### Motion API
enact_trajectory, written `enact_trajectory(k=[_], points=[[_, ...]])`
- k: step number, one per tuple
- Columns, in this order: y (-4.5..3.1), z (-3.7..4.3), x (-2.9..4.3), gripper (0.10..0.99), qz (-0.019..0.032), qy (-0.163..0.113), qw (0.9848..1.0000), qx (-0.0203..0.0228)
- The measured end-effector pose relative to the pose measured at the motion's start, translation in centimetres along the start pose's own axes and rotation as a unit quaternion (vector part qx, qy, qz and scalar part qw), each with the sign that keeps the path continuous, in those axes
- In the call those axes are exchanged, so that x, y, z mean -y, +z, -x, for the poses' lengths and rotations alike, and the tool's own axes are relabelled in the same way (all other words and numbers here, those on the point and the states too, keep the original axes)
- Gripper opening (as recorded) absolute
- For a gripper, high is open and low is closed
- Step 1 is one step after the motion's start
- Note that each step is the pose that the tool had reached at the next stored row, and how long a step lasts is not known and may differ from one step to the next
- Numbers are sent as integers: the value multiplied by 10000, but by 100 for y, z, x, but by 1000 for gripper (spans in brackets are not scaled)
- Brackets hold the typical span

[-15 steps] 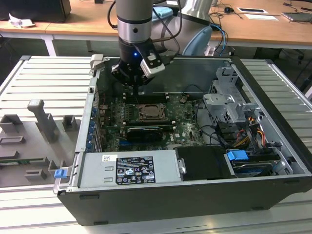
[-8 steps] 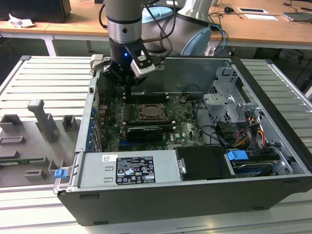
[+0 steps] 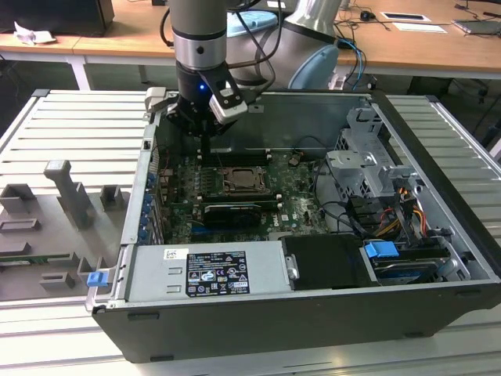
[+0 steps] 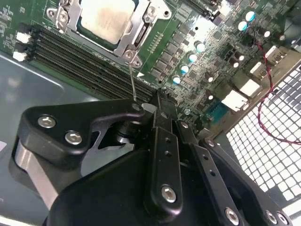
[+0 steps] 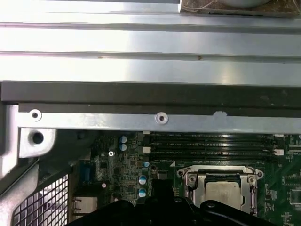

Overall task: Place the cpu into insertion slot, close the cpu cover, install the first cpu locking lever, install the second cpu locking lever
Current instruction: 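Install the first cpu locking lever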

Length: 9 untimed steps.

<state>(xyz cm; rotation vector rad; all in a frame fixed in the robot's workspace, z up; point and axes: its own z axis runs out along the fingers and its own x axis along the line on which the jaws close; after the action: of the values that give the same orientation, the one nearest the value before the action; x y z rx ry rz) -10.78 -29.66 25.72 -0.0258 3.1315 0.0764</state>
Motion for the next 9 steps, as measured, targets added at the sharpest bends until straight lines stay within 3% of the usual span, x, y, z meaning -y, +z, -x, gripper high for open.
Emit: enact_trajectory(k=[9], points=[[5, 41, -4, 106, 0, 0, 10000, 0]])
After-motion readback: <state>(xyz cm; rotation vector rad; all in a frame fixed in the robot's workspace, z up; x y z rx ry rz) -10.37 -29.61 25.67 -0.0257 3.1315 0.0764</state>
